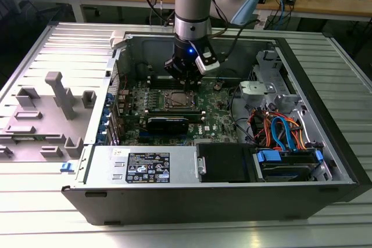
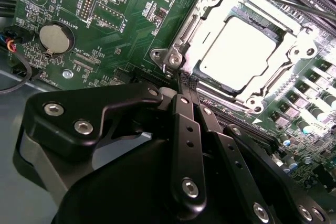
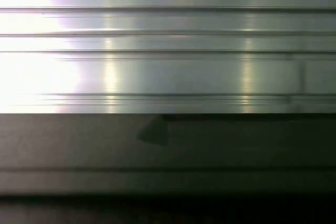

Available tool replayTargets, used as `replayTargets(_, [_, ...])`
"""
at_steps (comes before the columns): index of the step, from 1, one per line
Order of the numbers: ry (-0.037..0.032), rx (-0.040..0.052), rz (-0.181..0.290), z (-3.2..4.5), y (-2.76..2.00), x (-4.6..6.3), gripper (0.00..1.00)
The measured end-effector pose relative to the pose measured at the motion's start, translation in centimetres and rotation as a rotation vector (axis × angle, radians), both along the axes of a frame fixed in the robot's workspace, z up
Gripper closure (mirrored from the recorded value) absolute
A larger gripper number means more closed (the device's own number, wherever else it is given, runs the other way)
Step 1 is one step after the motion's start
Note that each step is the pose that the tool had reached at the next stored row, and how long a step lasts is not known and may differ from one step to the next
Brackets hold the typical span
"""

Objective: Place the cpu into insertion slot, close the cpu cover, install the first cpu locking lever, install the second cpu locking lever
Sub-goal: 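Install the first cpu locking lever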

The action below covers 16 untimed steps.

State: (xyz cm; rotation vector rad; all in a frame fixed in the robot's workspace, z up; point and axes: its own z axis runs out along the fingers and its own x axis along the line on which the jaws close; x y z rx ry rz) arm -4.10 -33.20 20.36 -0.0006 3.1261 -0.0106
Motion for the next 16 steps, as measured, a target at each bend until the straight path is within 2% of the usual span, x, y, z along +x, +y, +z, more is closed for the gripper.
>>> replayTargets(6, [-0.0002,0.0088,0.0,-0.01,0.13,0.01,0.89])
replayTargets(13, [-0.0002,0.01,0.0,0.21,0.14,0.0,0.89])
replayTargets(16, [0.0,0.0124,0.0,0.23,-0.01,-0.06,0.89])
